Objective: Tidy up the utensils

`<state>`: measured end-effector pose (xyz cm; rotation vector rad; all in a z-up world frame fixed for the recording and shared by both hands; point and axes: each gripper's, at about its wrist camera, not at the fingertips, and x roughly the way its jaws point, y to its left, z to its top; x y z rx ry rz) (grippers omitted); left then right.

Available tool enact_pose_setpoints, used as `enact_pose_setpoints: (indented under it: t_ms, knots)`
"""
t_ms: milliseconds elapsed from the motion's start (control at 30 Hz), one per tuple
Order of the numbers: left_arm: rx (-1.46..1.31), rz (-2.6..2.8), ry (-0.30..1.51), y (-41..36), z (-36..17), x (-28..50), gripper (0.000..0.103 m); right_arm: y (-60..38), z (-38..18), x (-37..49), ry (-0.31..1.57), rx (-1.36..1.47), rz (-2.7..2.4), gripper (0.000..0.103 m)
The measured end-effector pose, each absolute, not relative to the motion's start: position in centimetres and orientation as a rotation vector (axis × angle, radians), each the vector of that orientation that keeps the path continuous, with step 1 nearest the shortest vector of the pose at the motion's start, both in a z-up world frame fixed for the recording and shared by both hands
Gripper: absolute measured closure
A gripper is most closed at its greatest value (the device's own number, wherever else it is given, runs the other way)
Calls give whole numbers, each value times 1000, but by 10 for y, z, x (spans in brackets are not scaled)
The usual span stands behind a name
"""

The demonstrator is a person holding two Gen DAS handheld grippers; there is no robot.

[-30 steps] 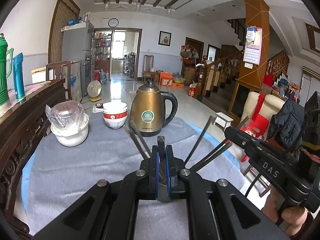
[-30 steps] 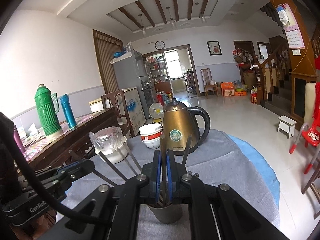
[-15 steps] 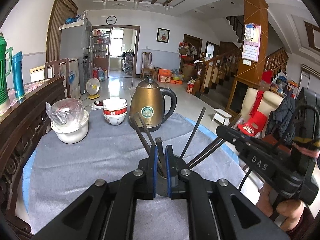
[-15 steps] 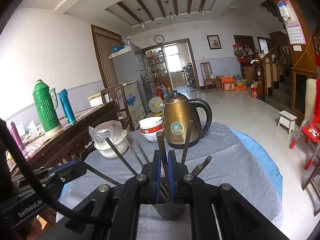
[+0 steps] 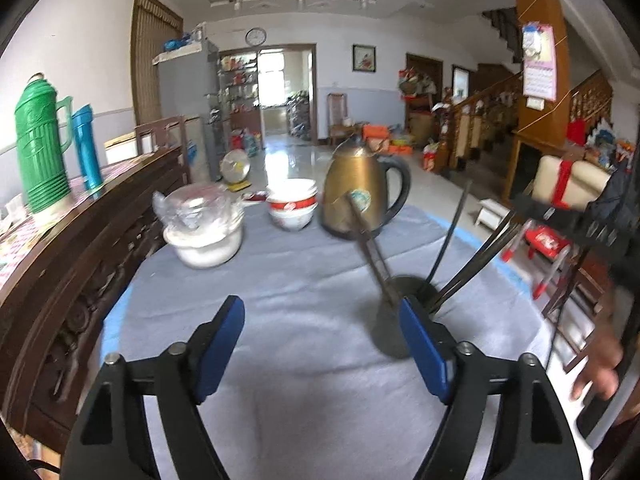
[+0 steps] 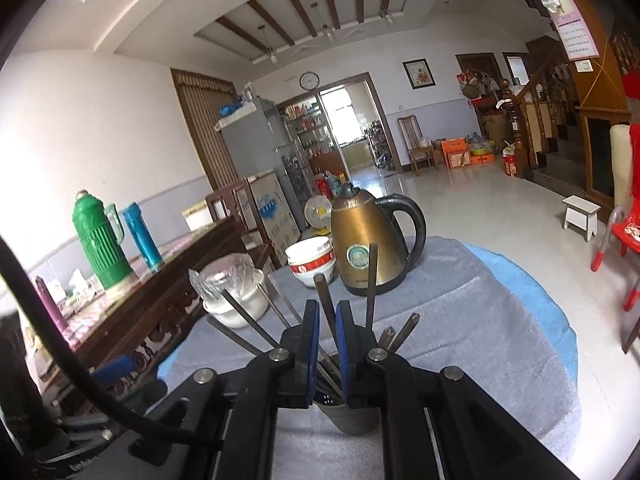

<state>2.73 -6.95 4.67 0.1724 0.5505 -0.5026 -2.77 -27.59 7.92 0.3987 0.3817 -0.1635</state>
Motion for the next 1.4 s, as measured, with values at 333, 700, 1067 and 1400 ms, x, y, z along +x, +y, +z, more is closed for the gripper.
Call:
enact_pose_setpoints:
  t_ms: [333,700,1067,1400]
  knots:
    - [212,-304,616,-33,37,21,10,-250,104,-66,308,370,-72,85]
    - [262,-180,599,-13,46,-5,9,-211,117,-110,255,269,-82,24]
    - [265,-194,520,-14,71,-54,9,-205,127,-154,250,266,-139,24]
    - [246,-180,464,-4,93,-86,9,-189,142,-188,212,231,-130,24]
